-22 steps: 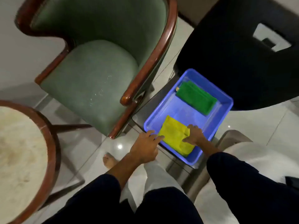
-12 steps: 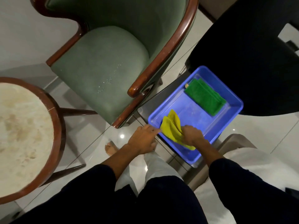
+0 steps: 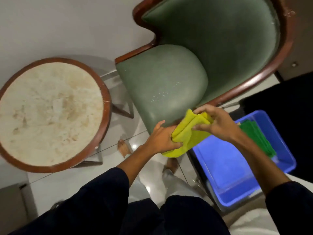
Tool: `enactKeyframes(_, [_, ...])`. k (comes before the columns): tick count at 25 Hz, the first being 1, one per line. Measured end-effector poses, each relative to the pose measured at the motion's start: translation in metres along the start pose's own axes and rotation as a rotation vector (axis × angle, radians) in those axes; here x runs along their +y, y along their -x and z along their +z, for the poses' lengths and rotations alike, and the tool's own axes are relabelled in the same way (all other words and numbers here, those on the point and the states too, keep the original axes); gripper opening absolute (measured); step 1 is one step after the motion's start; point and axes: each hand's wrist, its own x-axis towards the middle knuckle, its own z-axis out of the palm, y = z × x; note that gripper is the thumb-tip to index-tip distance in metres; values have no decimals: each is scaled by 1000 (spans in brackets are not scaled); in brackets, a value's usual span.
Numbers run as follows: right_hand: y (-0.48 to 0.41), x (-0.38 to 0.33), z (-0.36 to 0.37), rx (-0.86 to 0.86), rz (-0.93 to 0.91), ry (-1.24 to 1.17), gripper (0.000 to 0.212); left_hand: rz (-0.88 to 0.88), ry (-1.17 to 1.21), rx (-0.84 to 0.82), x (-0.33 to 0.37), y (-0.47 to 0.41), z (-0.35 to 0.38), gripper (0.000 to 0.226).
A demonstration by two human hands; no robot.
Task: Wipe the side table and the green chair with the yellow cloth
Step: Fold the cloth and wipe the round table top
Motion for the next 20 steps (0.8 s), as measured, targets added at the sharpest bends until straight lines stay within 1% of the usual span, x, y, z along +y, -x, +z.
enactKeyframes(1, [-19, -8, 17, 70, 30, -88, 45, -77, 56, 1, -18, 4, -16, 64])
enactKeyframes(2, [-41, -18, 44, 113, 87, -106, 45, -155, 112, 10, -43, 10, -35, 64])
enactKeyframes(3, [-64, -25, 75, 117, 147, -83, 46, -221, 183, 26, -73, 17, -53, 62])
enactKeyframes(5, [-118, -42, 142, 46, 215, -23, 46, -316, 327, 80, -139, 33, -84, 58])
enactKeyframes(6, [-146, -52, 174, 7, 218, -5, 46, -336, 391, 120, -173, 41, -95, 56])
enactKeyframes(8, [-200, -75, 229, -38, 183, 12, 48, -427, 470, 194, -235, 53, -110, 54])
enactKeyframes(9, [-220, -87, 251, -25, 164, 53, 53, -490, 448, 217, -259, 55, -119, 56])
enactKeyframes(10, [-241, -97, 281, 39, 142, 167, 60, -550, 362, 263, -287, 54, -128, 59])
enactKeyframes(11, [-256, -106, 315, 141, 120, 326, 69, -591, 236, 364, -316, 51, -137, 61])
enactKeyframes(12, [-264, -117, 353, 224, 108, 435, 77, -612, 96, 500, -345, 50, -148, 59])
enactKeyframes(13, [-265, -129, 390, 250, 129, 463, 82, -621, -49, 623, -374, 50, -157, 58])
enactKeyframes(14, [-265, -138, 423, 253, 178, 450, 85, -636, -189, 680, -403, 52, -163, 58])
enactKeyframes(16, [-279, -144, 461, 261, 261, 454, 88, -727, -351, 646, -456, 63, -166, 56])
enactKeyframes(17, [-293, -141, 465, 276, 246, 492, 87, -767, -381, 626, -475, 69, -162, 57])
enactKeyframes(18, [-310, -137, 461, 290, 180, 545, 85, -782, -400, 628, -488, 73, -156, 59])
enactKeyframes(20, [-361, -141, 453, 264, 10, 676, 81, -756, -471, 667, -504, 74, -146, 60])
